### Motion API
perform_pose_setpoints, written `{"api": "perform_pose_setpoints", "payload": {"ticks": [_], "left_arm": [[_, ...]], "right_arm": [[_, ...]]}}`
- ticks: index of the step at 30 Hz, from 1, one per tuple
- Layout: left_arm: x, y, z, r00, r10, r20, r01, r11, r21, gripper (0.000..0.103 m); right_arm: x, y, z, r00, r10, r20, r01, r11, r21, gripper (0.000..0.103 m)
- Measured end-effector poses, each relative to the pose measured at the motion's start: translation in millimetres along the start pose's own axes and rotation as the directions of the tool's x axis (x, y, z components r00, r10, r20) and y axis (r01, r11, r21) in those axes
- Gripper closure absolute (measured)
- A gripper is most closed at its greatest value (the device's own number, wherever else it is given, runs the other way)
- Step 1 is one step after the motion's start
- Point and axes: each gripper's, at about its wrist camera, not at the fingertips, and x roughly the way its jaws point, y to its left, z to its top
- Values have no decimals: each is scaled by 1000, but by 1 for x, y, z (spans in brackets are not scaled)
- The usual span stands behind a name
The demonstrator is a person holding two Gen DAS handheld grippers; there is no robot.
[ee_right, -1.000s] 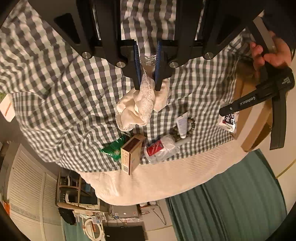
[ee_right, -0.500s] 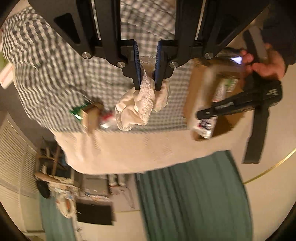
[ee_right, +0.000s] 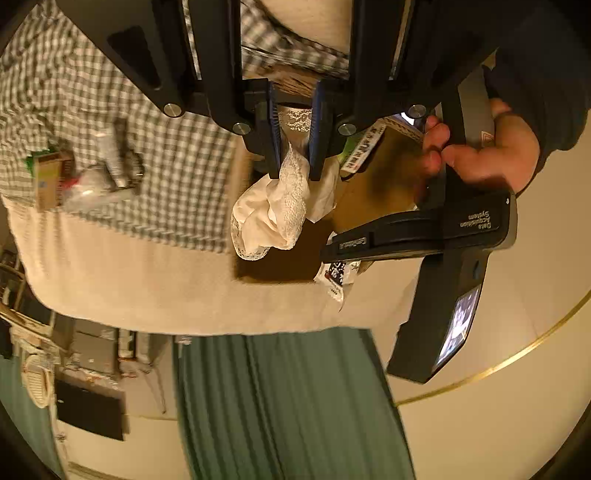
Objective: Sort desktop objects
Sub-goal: 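Carry the sachet and lace cloth over the cardboard box, then open both tools to drop the sachet and cloth into the box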
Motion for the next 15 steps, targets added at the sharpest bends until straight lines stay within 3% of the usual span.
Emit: {"api": "perform_pose_setpoints", "payload": {"ticks": [4, 6, 7, 9, 11, 15], "left_arm": [[18, 15, -13, 999, 25, -48, -26, 1000, -11, 95], [25, 15, -17, 997, 51, -63, -51, 999, 5, 92], [26, 13, -19, 996, 59, -68, -59, 998, 11, 87], [33, 12, -22, 994, 60, -87, -60, 998, 9, 58], [33, 11, -24, 994, 65, -90, -67, 998, -12, 41], [24, -1, -25, 996, 52, -70, -53, 998, -22, 34]], "right_arm": [[26, 10, -3, 998, 45, -38, -45, 999, 8, 88], [35, 8, -6, 997, 49, -54, -48, 999, 9, 75], [37, 8, -7, 997, 46, -61, -45, 999, 4, 72], [36, 5, -13, 997, 38, -66, -39, 999, -9, 68], [33, -1, -16, 997, 36, -65, -36, 999, -5, 59], [9, -17, -25, 999, 18, -30, -18, 1000, 9, 59]]}}
